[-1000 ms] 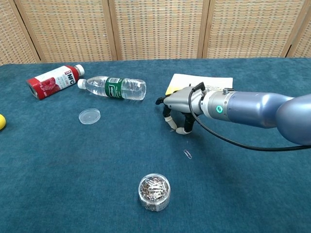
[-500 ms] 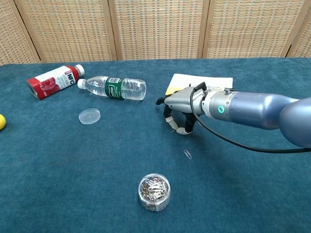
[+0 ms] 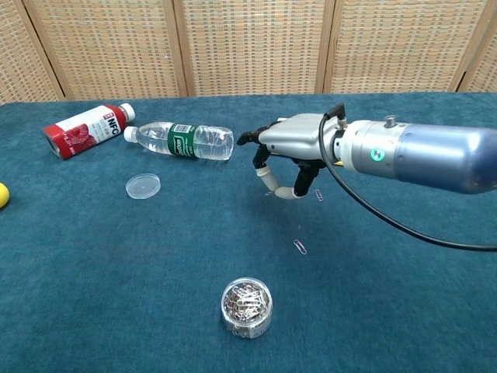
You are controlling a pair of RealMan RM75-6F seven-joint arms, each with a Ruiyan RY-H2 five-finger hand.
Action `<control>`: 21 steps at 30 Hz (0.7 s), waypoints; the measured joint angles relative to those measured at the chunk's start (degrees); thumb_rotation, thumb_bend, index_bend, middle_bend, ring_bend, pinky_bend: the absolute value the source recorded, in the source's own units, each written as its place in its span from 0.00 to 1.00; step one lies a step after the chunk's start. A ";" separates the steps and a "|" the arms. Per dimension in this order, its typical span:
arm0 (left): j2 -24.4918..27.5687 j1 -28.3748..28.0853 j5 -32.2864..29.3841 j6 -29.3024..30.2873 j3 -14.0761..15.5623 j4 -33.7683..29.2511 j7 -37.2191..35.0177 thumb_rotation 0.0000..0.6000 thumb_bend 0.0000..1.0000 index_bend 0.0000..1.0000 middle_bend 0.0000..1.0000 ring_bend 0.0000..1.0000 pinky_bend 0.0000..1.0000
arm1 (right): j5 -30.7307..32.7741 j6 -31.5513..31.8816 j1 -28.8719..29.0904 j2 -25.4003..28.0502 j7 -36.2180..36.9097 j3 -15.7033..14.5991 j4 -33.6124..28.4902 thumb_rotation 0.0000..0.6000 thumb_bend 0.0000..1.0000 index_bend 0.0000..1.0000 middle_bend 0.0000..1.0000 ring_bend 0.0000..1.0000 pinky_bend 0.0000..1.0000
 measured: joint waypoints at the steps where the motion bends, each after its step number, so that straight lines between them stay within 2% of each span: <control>1: 0.06 0.03 0.17 0.03 0.04 -0.06 -0.09 1.00 0.00 0.00 0.00 0.00 0.00 | -0.76 0.49 -0.23 0.80 0.04 -0.29 -1.57 1.00 0.45 0.63 0.00 0.00 0.00; 6: 0.26 0.23 1.07 0.34 0.27 -0.39 -0.37 1.00 0.00 0.00 0.00 0.00 0.00 | -6.44 2.77 -1.33 5.16 0.87 -2.61 -10.05 1.00 0.45 0.63 0.00 0.00 0.00; 15: 0.41 0.39 1.67 0.44 0.50 -0.86 -0.38 1.00 0.00 0.00 0.00 0.00 0.00 | -17.18 5.13 -1.70 8.96 2.49 -7.30 -19.54 1.00 0.45 0.63 0.00 0.00 0.00; 21: 0.42 0.41 1.73 0.42 0.51 -0.89 -0.34 1.00 0.00 0.00 0.00 0.00 0.00 | -17.83 3.25 -1.00 7.55 -0.97 -8.34 -21.37 1.00 0.45 0.63 0.00 0.00 0.00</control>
